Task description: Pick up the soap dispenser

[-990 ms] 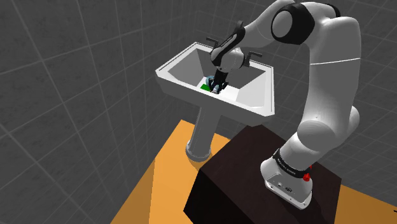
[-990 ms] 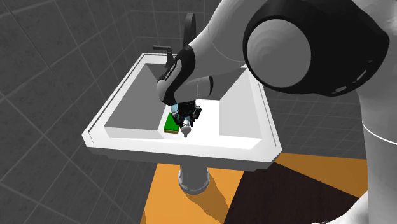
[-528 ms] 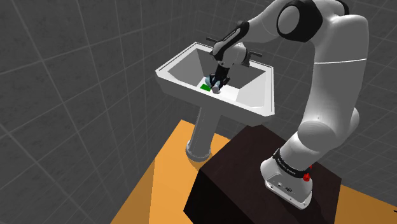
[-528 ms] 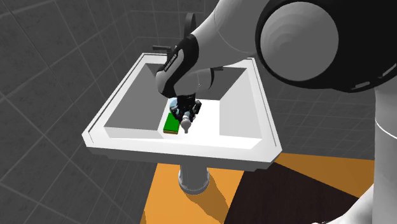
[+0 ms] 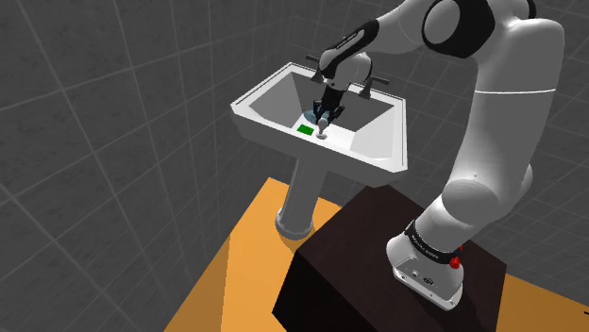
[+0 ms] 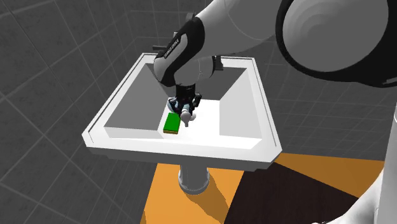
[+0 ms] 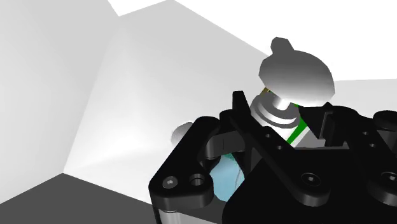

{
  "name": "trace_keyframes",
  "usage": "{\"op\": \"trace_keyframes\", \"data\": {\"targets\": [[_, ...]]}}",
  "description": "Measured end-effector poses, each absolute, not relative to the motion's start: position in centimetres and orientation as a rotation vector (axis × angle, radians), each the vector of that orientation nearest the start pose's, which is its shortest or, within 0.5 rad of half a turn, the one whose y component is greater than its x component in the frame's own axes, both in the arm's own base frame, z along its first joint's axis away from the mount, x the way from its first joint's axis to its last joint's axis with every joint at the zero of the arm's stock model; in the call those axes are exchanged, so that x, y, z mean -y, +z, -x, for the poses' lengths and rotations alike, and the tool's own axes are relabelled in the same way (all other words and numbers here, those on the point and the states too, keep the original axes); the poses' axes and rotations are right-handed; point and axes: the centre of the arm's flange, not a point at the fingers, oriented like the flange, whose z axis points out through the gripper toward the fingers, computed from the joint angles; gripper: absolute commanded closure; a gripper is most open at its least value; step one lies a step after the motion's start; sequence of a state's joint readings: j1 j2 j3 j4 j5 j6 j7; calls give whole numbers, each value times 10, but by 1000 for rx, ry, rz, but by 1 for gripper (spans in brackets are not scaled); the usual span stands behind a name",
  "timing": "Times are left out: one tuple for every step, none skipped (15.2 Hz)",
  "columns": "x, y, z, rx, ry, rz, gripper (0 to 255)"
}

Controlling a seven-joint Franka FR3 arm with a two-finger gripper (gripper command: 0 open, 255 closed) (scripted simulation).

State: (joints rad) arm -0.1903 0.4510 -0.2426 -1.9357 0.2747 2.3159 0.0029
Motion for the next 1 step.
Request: {"op": "trace_keyframes", "data": {"targets": [[248,256,-564,-910,44,2902,255]]}}
